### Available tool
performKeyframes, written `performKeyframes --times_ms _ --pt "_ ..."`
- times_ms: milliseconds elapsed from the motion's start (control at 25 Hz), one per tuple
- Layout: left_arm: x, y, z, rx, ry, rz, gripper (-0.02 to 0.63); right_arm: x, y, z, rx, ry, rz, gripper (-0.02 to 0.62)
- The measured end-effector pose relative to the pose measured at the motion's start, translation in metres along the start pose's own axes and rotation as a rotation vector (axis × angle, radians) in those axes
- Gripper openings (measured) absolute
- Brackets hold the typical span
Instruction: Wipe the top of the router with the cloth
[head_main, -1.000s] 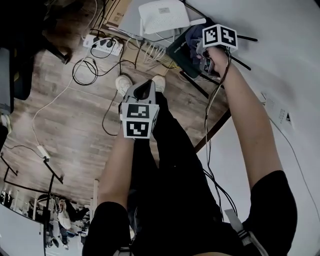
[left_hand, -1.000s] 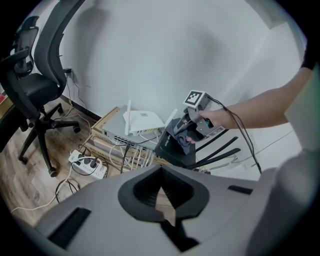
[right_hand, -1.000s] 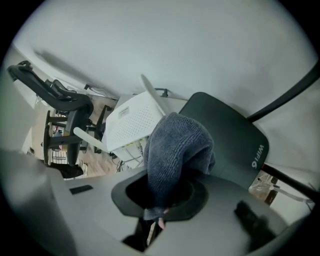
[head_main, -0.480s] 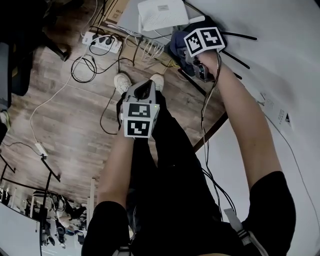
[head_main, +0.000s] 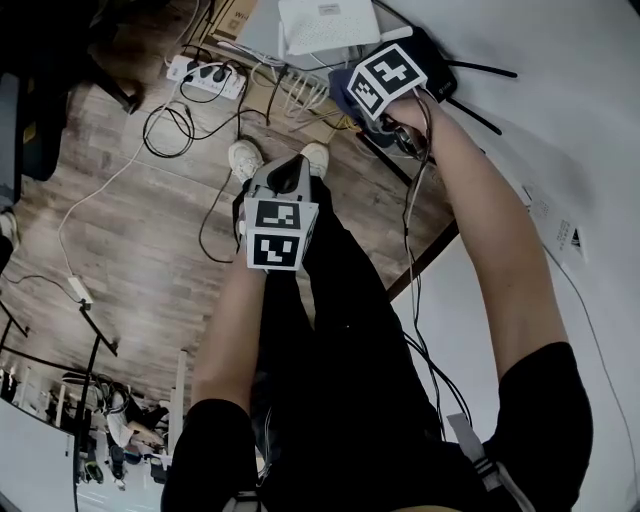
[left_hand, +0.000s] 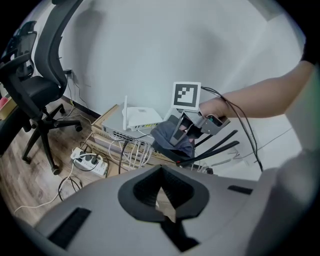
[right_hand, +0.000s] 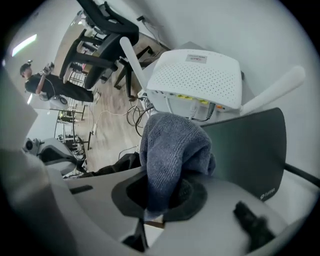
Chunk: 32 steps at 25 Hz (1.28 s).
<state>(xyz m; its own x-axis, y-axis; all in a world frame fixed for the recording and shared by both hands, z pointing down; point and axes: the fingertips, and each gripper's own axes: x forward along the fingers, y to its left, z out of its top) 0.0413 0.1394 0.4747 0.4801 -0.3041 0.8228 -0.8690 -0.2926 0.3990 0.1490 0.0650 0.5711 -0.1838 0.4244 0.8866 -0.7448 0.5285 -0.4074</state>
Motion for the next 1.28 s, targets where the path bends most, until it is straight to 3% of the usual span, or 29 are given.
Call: performKeyframes --times_ms 240,600,760,1040,1200,1280 --pt "0.001 0.0 -0.002 0.0 0.004 0.006 0.012 0.008 0.001 -0.031 -0.053 0.161 0.036 0.044" --pt "0.008 -0.003 -0.003 0.007 0.011 -0.001 0.012 0.014 -0.021 -0.083 -0.312 0.467 -0.081 0.044" --pt "0.007 -0.006 -0.004 0.023 0.006 -0.002 0.012 0.014 -0.029 -0.096 -0.394 0.551 -0.131 0.044" --pt "0.011 -0.001 -0.01 0.007 0.008 0.001 0.011 0.011 -0.047 -0.106 -0.429 0.606 -0.171 0.044" --pt "0.012 -0.004 -0.013 0.009 0.011 -0.004 0.011 0.006 -0.068 -0.116 -0.545 0.697 -0.295 0.044" --pt "0.011 -0.006 -0.014 0.013 0.009 -0.006 0.011 0.006 -0.076 -0.115 -0.554 0.707 -0.325 0.044"
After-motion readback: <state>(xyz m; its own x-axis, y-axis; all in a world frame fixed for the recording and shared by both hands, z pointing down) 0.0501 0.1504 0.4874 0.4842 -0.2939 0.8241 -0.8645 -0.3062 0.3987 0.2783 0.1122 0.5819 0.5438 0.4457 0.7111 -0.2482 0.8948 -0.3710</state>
